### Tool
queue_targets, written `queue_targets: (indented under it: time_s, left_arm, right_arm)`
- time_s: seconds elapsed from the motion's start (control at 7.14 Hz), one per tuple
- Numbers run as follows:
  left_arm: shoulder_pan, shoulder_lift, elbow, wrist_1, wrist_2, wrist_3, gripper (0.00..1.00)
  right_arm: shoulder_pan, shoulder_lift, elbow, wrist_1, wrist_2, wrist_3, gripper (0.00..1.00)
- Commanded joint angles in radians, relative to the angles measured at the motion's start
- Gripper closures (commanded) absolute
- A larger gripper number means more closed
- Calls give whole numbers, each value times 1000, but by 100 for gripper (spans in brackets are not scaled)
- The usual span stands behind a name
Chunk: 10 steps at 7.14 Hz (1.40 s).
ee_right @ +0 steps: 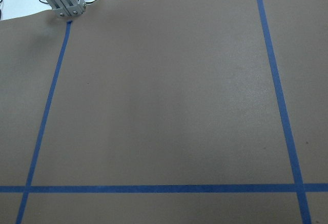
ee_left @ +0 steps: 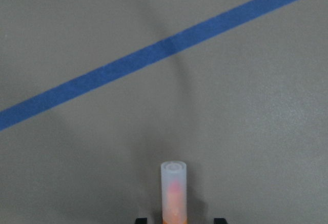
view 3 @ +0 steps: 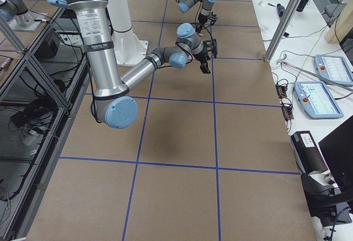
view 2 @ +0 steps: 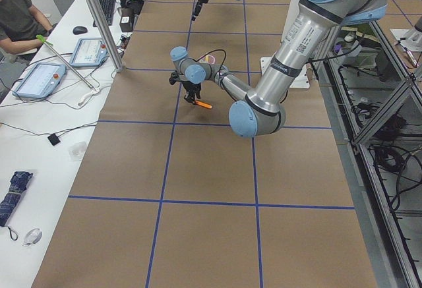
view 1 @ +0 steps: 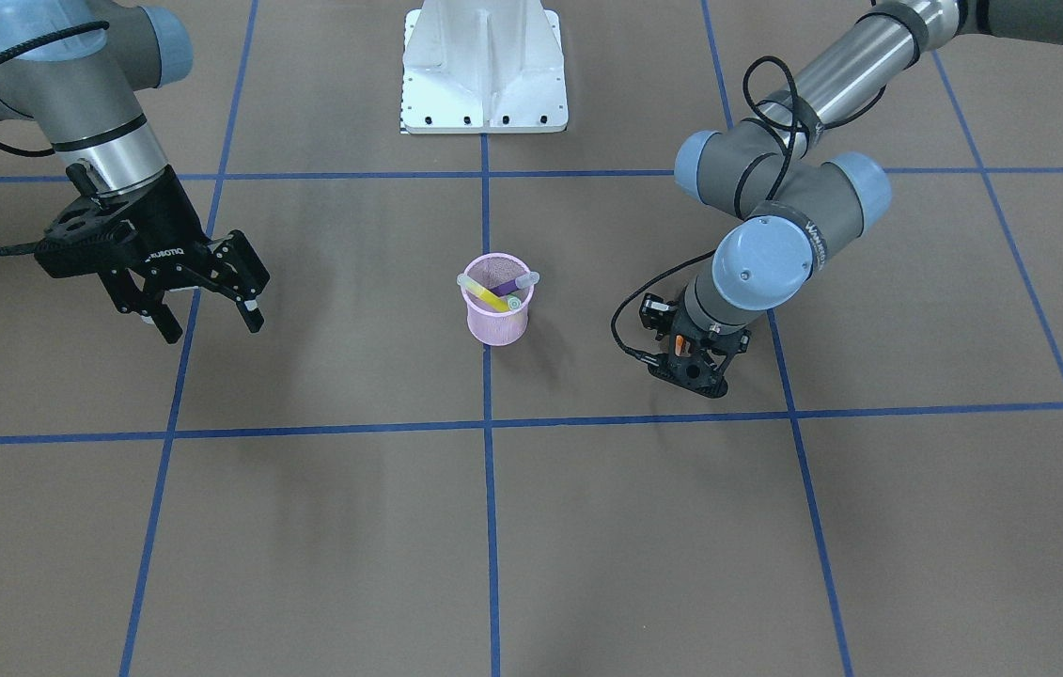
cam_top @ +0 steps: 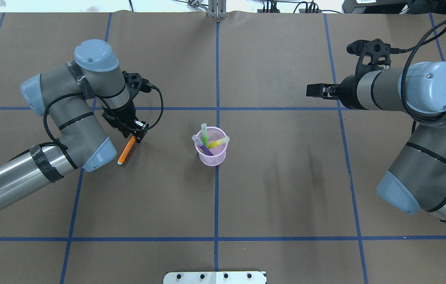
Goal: Collect pens into pen holder
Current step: 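Lift the orange marker with the left gripper toward the pink cup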
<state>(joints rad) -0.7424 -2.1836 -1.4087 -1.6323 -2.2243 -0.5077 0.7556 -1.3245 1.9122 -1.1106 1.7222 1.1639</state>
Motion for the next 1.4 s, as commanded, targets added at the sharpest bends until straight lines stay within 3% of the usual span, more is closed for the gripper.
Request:
queue_targets:
  time_s: [0.0, 0.14, 0.28, 0.42, 0.7, 0.84, 0.98, 1.12, 1.26]
  left_arm:
    - [2, 4, 2, 0, 0, -2, 66]
    - [2, 2, 2, 0, 0, -2, 66]
    - [2, 2, 1, 0, 0, -2, 78]
    - [0, 2, 1, 0, 0, -5, 100]
    - [-9, -2, -15, 8, -6, -5, 100]
    - [-23, -10, -91, 21, -3, -18, 100]
    - [-20, -9, -207, 17, 65, -99, 100]
    - [29, -31, -333, 16, 285, -242, 100]
    - [97, -33, -434, 12, 427, -332, 100]
  right_arm:
    - [1, -1, 1, 2, -1, 0, 0]
    - [1, -1, 1, 2, -1, 2, 0]
    - [1, -1, 2, 2, -1, 5, 0]
    - [1, -1, 2, 2, -1, 6, 0]
    - [1, 1, 5, 6, -1, 10, 0]
    - [2, -1, 4, 30, -1, 14, 0]
    - [1, -4, 5, 31, -3, 14, 0]
    - [2, -19, 10, 43, -3, 14, 0]
    - [1, -31, 13, 54, -3, 14, 0]
